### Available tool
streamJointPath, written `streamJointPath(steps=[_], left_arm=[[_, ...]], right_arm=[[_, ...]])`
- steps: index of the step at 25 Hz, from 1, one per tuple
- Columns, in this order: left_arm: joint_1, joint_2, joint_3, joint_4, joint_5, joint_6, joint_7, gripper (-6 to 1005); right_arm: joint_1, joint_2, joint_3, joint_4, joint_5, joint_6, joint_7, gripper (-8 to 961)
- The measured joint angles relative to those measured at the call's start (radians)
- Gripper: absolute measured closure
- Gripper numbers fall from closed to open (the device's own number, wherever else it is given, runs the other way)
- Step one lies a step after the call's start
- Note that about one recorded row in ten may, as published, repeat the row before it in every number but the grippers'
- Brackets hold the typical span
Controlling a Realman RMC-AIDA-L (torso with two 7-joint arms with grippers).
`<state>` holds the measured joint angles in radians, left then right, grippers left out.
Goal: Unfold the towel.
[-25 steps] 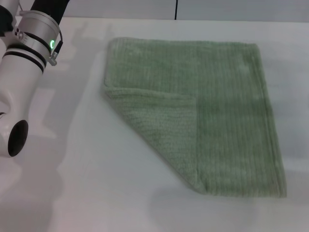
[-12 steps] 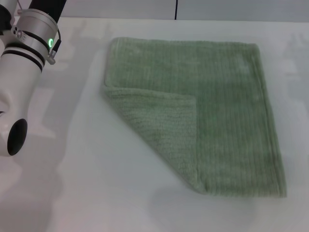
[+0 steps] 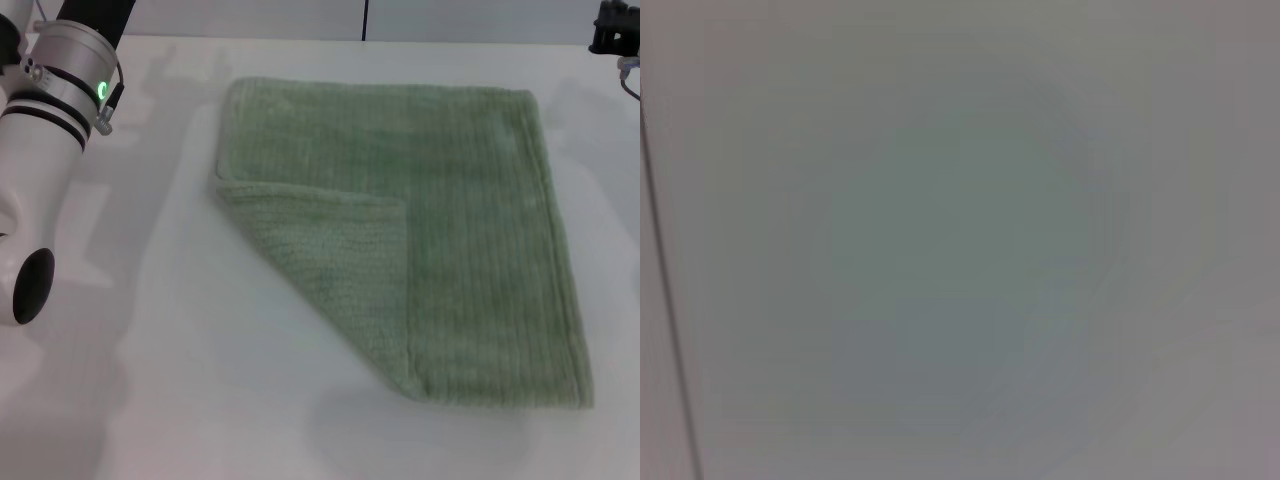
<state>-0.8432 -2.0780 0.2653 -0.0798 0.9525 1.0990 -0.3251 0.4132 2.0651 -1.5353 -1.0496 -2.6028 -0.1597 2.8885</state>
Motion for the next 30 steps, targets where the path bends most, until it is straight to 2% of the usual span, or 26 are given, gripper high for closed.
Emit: streamJointPath(steps=[2, 3, 6, 7, 8, 12, 16, 21, 27, 30], left_arm=[[0.001, 0.000, 0.000, 0.000, 0.000, 0.000, 0.000, 241], [0.001, 0.000, 0.000, 0.000, 0.000, 0.001, 0.000, 241], [0.003, 0.001, 0.000, 0.001, 0.000, 0.002, 0.000, 241], [0.003, 0.001, 0.000, 0.001, 0.000, 0.004, 0.000, 241], [0.003, 0.001, 0.000, 0.001, 0.000, 0.004, 0.000, 241], [0.003, 0.001, 0.000, 0.002, 0.000, 0.009, -0.001, 241], [0.001, 0.001, 0.000, 0.003, 0.000, 0.017, -0.001, 242], [-0.004, 0.001, 0.000, 0.003, 0.000, 0.023, -0.002, 242], [-0.006, 0.000, 0.000, 0.003, 0.000, 0.029, -0.006, 242], [-0.006, -0.001, 0.000, 0.003, 0.000, 0.032, -0.009, 242]], right_arm=[[-0.002, 0.002, 0.040, -0.083, 0.000, -0.191, 0.000, 916], [-0.002, 0.002, 0.040, -0.083, 0.000, -0.191, 0.000, 916], [0.003, 0.004, 0.081, -0.158, -0.001, -0.370, 0.000, 915], [0.009, 0.004, 0.107, -0.197, -0.001, -0.476, -0.001, 915], [0.009, 0.004, 0.107, -0.197, -0.001, -0.476, -0.001, 916], [0.027, 0.004, 0.155, -0.247, -0.005, -0.646, -0.001, 921], [0.036, 0.003, 0.165, -0.260, -0.010, -0.713, -0.005, 940], [0.074, -0.010, 0.183, -0.253, -0.013, -0.833, -0.021, 954], [0.140, -0.028, 0.205, -0.187, -0.013, -0.955, -0.044, 955], [0.158, -0.032, 0.217, -0.151, -0.009, -0.974, -0.067, 955]])
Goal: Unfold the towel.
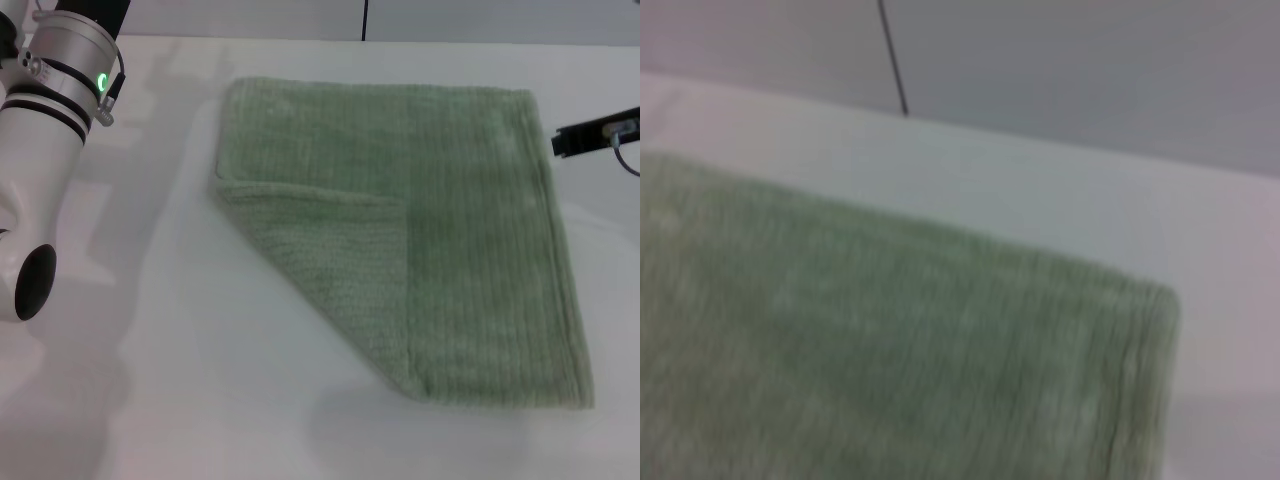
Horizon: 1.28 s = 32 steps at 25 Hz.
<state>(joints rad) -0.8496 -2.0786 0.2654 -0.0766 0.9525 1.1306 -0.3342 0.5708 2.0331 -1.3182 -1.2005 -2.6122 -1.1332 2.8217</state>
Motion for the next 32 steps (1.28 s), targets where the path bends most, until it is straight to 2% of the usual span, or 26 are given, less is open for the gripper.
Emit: streamJointPath(steps=[21, 32], left_arm=[[-0.002, 0.000, 0.000, -0.005, -0.001, 0.011, -0.003, 242], [-0.002, 0.000, 0.000, -0.008, -0.002, 0.012, -0.003, 241]], right_arm=[[0.174, -0.025, 0.186, 0.313, 0.036, -0.083, -0.222, 954], [0.281, -0.073, 0.269, 0.529, 0.038, -0.074, -0.312, 955]])
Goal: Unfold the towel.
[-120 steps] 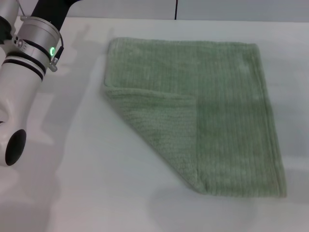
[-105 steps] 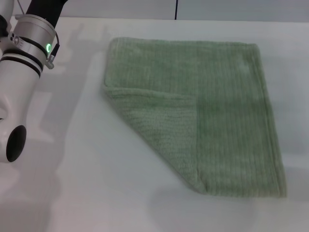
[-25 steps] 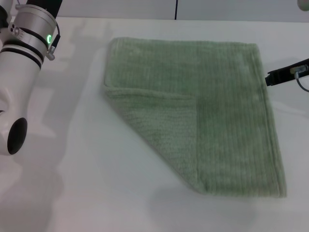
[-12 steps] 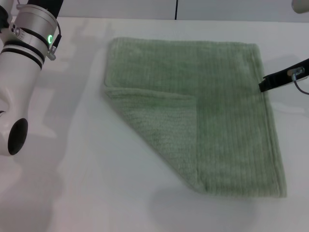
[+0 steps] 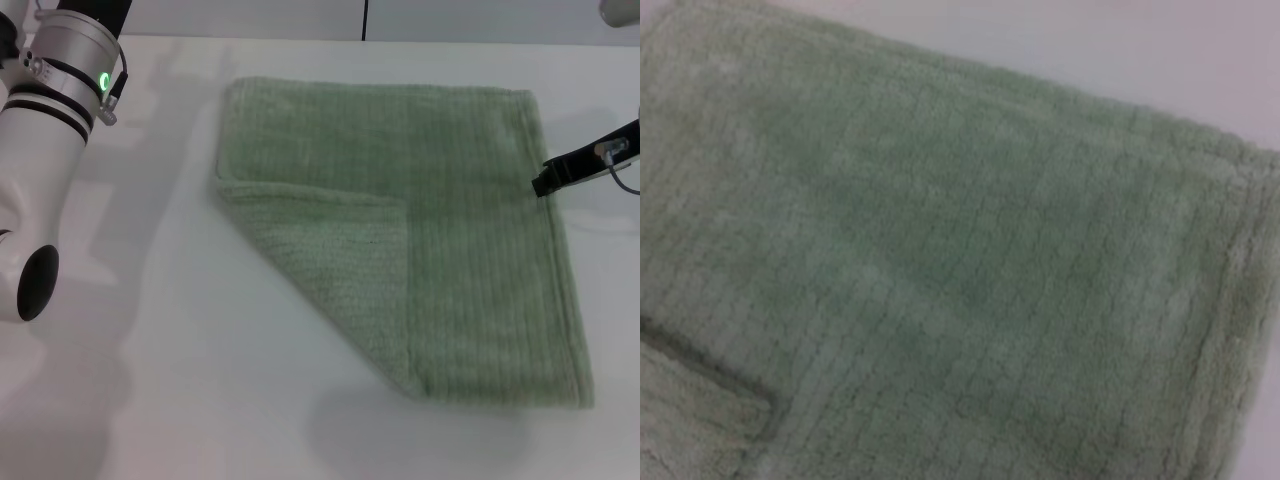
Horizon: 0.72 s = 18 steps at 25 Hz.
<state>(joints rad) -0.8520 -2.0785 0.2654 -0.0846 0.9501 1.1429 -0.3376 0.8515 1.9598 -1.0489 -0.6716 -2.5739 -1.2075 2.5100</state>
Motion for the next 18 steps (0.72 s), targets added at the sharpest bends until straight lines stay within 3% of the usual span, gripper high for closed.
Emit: streamJointPath(steps=[13, 18], left_arm=[[-0.011, 0.000, 0.000, -0.003, 0.002, 0.000, -0.001, 242], [-0.013, 0.000, 0.000, -0.004, 0.003, 0.000, -0.001, 241]], right_arm=[[0.054, -0.034, 0.017, 0.137, -0.001, 0.043, -0.048, 954], [0.064, -0.036, 0.028, 0.169, 0.001, 0.055, -0.075, 955]])
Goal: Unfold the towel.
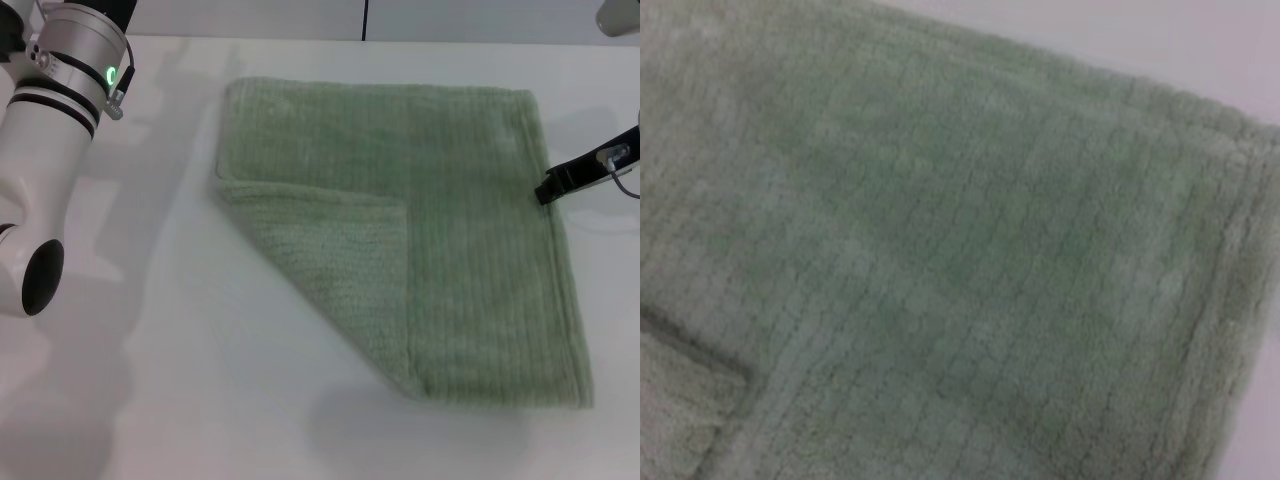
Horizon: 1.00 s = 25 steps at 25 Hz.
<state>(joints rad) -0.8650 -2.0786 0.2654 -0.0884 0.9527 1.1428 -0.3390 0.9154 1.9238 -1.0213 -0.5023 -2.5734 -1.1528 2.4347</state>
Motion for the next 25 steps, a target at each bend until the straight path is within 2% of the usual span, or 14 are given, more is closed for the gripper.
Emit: streamJointPath(steps=[25], left_arm=[[0.000, 0.000, 0.000, -0.002, 0.000, 0.000, 0.000, 242]], right_arm=[[0.022, 0.004, 0.033, 0.081, 0.001, 0.043, -0.061, 954]])
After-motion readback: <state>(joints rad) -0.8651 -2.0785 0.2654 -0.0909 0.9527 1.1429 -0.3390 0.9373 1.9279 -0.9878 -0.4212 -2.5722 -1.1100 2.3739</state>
